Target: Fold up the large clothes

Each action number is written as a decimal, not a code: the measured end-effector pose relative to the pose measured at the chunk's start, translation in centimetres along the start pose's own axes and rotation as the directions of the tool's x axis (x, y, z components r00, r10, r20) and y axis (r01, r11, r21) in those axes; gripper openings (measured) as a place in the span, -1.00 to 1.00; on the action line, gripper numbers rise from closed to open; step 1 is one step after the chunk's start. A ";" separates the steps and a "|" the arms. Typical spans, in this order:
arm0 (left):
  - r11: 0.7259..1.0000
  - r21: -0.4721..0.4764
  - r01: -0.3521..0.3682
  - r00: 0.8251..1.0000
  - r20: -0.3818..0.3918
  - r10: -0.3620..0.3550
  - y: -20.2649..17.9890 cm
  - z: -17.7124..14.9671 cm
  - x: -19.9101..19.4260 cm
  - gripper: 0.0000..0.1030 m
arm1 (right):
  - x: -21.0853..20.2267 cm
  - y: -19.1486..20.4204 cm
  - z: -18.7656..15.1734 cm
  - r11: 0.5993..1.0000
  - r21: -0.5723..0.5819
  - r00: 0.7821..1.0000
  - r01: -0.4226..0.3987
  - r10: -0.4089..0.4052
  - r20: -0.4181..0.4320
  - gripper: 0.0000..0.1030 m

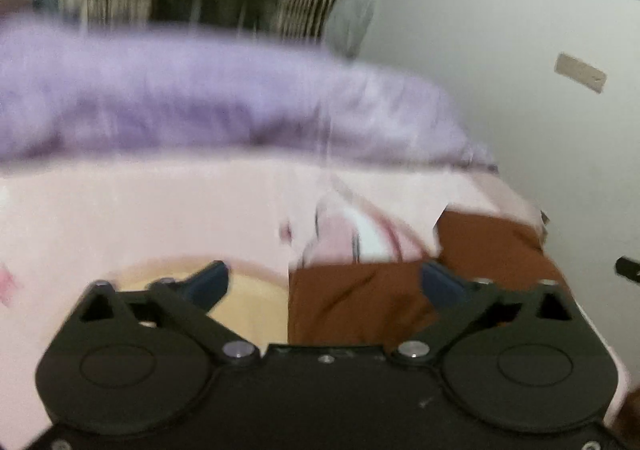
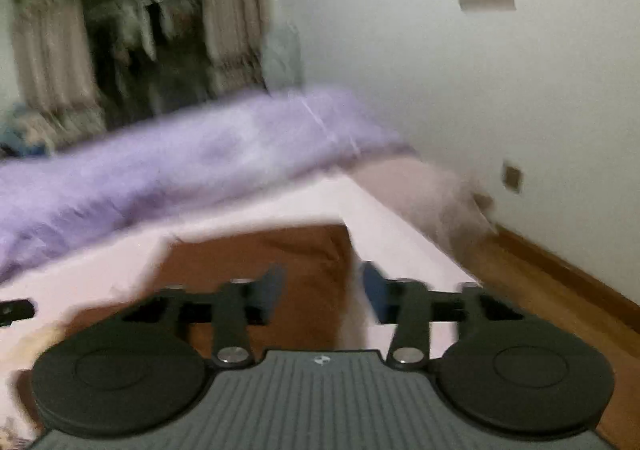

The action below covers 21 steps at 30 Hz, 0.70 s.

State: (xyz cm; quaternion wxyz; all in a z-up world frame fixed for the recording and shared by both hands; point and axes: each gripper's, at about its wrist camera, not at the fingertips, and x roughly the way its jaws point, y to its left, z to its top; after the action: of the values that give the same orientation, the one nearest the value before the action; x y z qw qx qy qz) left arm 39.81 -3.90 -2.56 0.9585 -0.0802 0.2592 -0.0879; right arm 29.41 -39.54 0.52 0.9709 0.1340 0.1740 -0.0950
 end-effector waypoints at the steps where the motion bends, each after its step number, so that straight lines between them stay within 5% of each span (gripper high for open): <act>1: 0.999 0.046 -0.014 0.999 0.036 0.013 -1.0 -0.2 -0.7 1.00 | -1.1 0.5 -0.4 0.999 0.008 0.999 -0.036 0.036 0.011 -0.36; 5: 0.984 0.167 0.054 0.998 -0.024 -0.051 -4.3 -3.1 -0.4 1.00 | -1.4 3.1 -4.2 0.994 0.019 0.993 -0.104 0.105 -0.063 -0.41; 7: 0.971 0.240 0.021 0.989 -0.144 0.015 -5.3 -6.1 2.2 1.00 | 1.3 3.8 -7.7 0.995 0.035 0.977 -0.092 0.097 -0.190 -0.41; 9: 0.974 0.228 0.013 0.960 -0.276 0.052 -4.7 -9.2 5.3 1.00 | 2.6 5.0 -11.3 0.999 -0.034 0.986 -0.017 0.011 -0.166 -0.42; 11: 0.997 0.074 0.016 0.965 -0.260 0.004 -3.1 -9.5 4.5 1.00 | 1.4 7.0 -12.0 0.989 -0.143 0.992 0.041 -0.057 -0.113 -0.41; 17: 0.973 0.221 -0.071 0.995 -0.050 0.084 -4.4 -7.5 -2.0 1.00 | -5.1 7.6 -9.5 0.996 -0.079 0.995 -0.034 0.027 -0.092 -0.39; 19: 0.962 0.258 -0.094 0.989 -0.089 0.120 -3.4 -8.4 -2.4 1.00 | -5.1 7.2 -10.9 0.997 -0.082 0.991 -0.003 -0.008 -0.136 -0.39; 21: 0.962 0.268 -0.051 0.971 -0.212 0.110 -2.8 -10.2 0.7 1.00 | -3.0 5.9 -13.0 0.999 -0.039 0.979 0.017 -0.025 -0.204 -0.40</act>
State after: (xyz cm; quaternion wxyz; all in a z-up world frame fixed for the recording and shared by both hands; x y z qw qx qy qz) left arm 34.85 -7.90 -11.01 0.9280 0.0675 0.3550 -0.0905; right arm 23.97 -29.73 -8.84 0.9492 0.1233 0.2760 -0.0877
